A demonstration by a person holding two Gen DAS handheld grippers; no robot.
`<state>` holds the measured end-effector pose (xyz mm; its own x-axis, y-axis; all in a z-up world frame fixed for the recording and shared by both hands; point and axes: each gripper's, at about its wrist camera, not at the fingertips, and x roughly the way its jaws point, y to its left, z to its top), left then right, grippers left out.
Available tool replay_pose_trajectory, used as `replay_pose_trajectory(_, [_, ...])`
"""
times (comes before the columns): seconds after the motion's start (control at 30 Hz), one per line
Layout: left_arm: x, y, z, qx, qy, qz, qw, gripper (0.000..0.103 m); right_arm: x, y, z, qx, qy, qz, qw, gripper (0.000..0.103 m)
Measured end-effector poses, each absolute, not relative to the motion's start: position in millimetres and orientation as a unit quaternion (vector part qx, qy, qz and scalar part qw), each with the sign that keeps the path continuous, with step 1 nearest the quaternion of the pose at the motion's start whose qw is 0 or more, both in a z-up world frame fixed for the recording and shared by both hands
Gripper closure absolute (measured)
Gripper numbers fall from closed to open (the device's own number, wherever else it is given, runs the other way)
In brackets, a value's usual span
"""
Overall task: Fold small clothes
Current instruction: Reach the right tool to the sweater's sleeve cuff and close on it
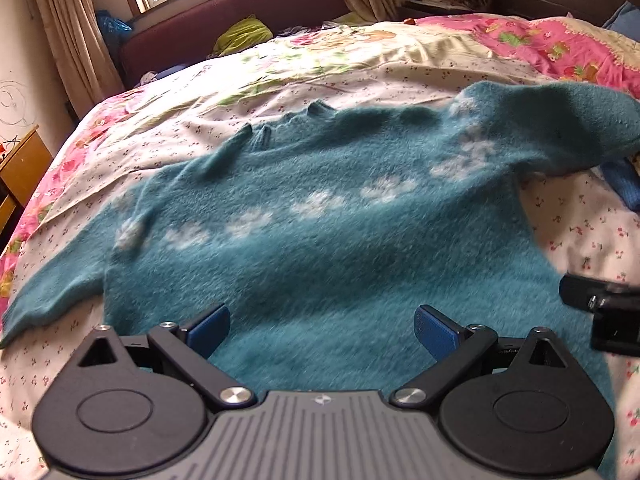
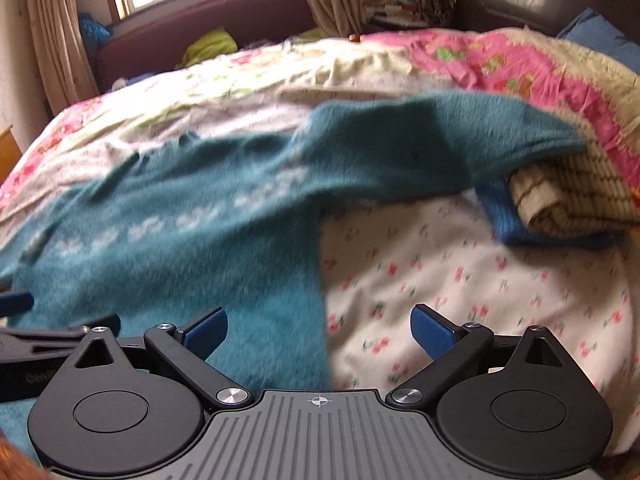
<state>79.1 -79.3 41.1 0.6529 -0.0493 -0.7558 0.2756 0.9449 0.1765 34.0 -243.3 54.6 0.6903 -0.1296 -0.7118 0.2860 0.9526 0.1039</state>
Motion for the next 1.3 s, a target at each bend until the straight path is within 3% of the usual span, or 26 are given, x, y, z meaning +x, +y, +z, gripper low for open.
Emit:
replay_pose_trajectory(0.47, [51, -62, 44, 0.137, 0.391, -0.103, 0.904, 0.000, 17, -207, 51, 0.083, 0.371, -0.117, 0.918, 0.007])
replay_pose_trajectory(0.6, [55, -58, 43, 0.122, 0.387, -0.117, 0.906, 0.000, 24, -217, 50, 0.082, 0.369, -0.132, 0.916, 0.013])
replay_pose_trajectory(0.77, [66, -71, 39, 0.130, 0.378, -0.140, 0.906, 0.000, 35, -279, 55, 0.134, 0.349, -0.174, 0.911, 0.025])
replay_pose_trajectory(1.03, [98, -107, 30, 0.120, 0.379, -0.171, 0.901, 0.000, 23, -396, 74, 0.208, 0.253, -0.285, 0.901, 0.027])
replay_pose_trajectory(1.3, [108, -142, 27, 0.129, 0.371, -0.206, 0.896, 0.000, 28, -456, 56, 0.285, 0.200, -0.295, 0.890, 0.027])
